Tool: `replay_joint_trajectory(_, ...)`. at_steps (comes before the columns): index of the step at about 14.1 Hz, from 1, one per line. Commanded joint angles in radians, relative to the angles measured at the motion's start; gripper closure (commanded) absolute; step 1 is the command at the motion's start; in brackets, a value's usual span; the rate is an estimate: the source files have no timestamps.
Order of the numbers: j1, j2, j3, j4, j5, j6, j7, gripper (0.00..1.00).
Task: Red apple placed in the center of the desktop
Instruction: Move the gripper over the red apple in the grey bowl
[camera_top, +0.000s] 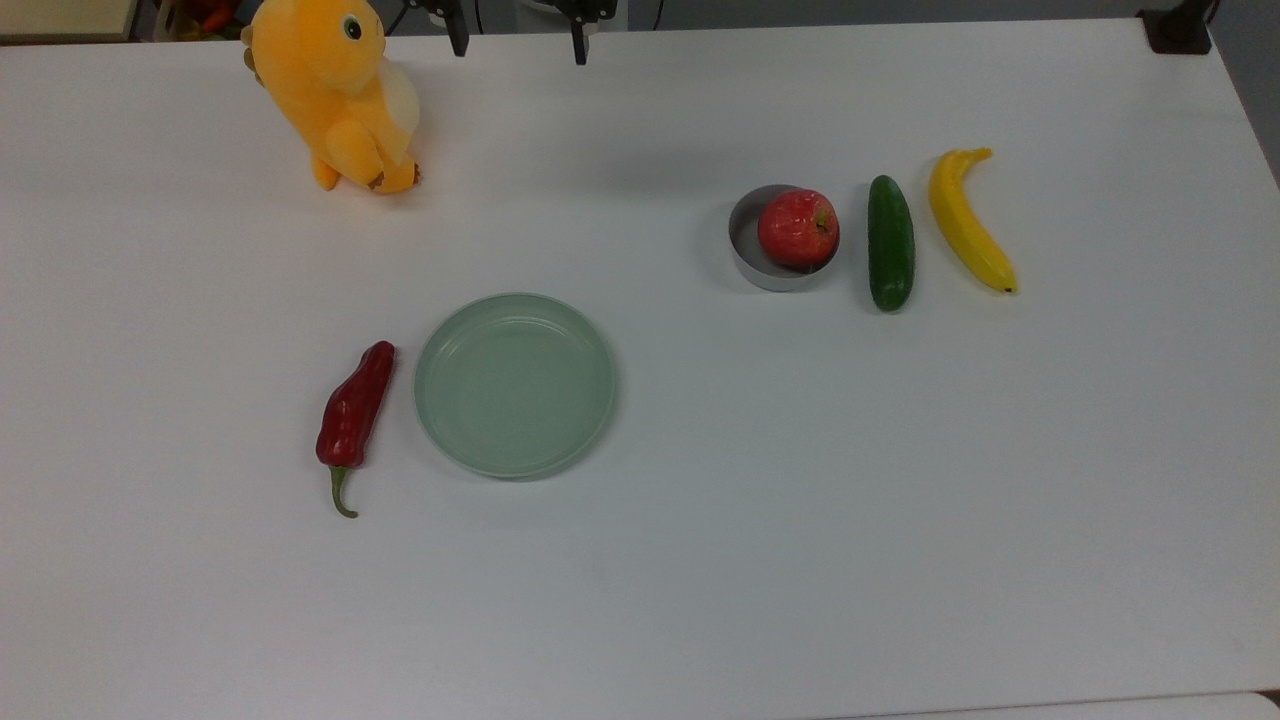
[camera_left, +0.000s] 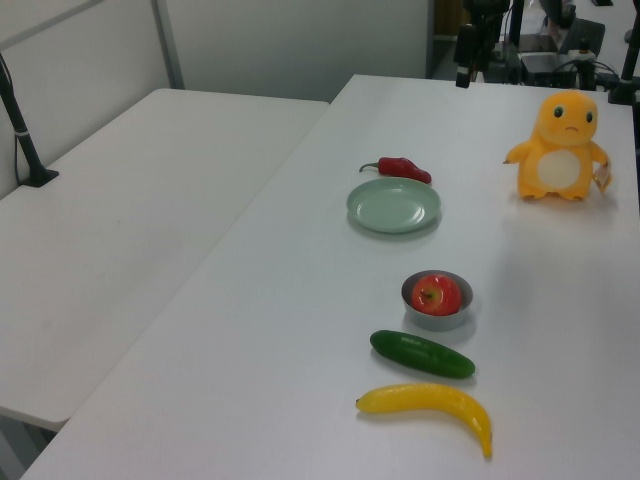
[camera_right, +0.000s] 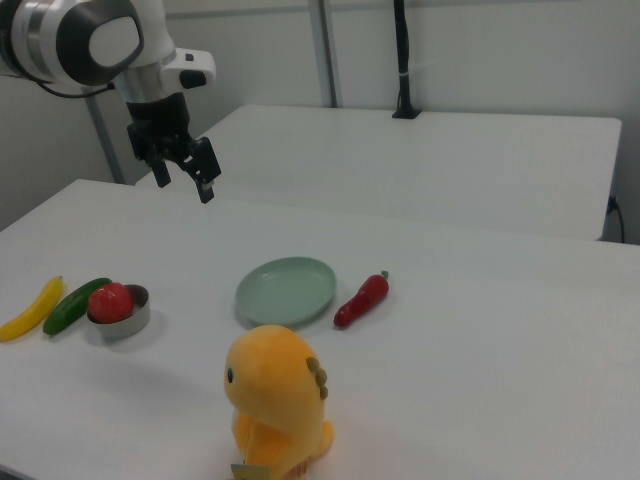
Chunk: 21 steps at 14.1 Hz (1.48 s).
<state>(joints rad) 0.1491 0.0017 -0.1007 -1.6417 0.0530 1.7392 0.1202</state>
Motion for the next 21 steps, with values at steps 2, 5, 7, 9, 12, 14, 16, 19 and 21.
replay_joint_trajectory(2, 0.044, 0.017, -0.005, -0.079, 0.067, 0.221, -0.039, 0.00)
replay_joint_trajectory(5, 0.084, 0.061, 0.004, -0.075, 0.062, 0.308, -0.059, 0.00)
replay_joint_trajectory(7, 0.104, 0.098, 0.041, -0.075, 0.061, 0.342, -0.057, 0.00)
replay_joint_trajectory(9, 0.121, 0.127, 0.084, -0.081, 0.053, 0.341, -0.059, 0.00)
replay_joint_trajectory(12, 0.199, 0.136, 0.114, -0.144, 0.016, 0.330, -0.123, 0.00)
replay_joint_trajectory(14, 0.201, 0.120, 0.176, -0.199, 0.015, 0.327, -0.154, 0.00)
replay_joint_trajectory(16, 0.207, 0.129, 0.191, -0.236, -0.013, 0.304, -0.162, 0.00)
replay_joint_trajectory(19, 0.207, 0.182, 0.217, -0.242, -0.053, 0.312, -0.198, 0.00)
replay_joint_trajectory(21, 0.204, 0.211, 0.231, -0.239, -0.090, 0.318, -0.198, 0.00)
